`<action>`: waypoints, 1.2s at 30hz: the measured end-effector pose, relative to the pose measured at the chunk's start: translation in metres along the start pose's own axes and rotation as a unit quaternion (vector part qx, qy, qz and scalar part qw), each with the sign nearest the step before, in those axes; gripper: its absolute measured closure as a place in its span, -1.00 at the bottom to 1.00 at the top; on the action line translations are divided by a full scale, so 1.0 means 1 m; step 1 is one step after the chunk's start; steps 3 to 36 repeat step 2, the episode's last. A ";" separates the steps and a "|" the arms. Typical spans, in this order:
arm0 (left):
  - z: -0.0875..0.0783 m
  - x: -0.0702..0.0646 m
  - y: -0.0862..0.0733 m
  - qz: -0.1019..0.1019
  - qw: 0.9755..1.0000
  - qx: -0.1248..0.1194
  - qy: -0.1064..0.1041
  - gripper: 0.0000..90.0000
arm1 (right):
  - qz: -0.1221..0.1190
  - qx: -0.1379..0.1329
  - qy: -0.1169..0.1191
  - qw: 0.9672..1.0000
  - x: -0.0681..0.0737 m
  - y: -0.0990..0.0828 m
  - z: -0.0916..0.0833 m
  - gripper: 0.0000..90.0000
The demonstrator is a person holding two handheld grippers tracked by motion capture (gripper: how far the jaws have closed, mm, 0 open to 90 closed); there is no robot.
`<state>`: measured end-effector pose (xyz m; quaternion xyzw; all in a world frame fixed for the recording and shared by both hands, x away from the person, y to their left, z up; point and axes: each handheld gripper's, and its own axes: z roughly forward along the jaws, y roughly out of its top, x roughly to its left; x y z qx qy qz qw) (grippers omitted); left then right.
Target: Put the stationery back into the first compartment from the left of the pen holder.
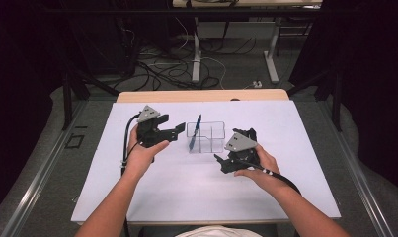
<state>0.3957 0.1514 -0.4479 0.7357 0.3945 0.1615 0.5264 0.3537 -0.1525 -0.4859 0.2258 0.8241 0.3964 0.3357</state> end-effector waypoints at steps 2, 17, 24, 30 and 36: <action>-0.008 0.004 -0.004 -0.014 1.000 0.008 0.002 -0.53 | 0.010 0.002 0.002 1.000 -0.002 -0.001 -0.001 -1.00; -0.008 0.004 -0.004 -0.014 1.000 0.008 0.002 -0.53 | 0.010 0.002 0.002 1.000 -0.002 -0.001 -0.001 -1.00; -0.008 0.004 -0.004 -0.014 1.000 0.008 0.002 -0.53 | 0.010 0.002 0.002 1.000 -0.002 -0.001 -0.001 -1.00; -0.008 0.004 -0.004 -0.014 1.000 0.008 0.002 -0.53 | 0.010 0.002 0.002 1.000 -0.002 -0.001 -0.001 -1.00; -0.008 0.004 -0.004 -0.014 1.000 0.008 0.002 -0.53 | 0.010 0.002 0.002 1.000 -0.002 -0.001 -0.001 -1.00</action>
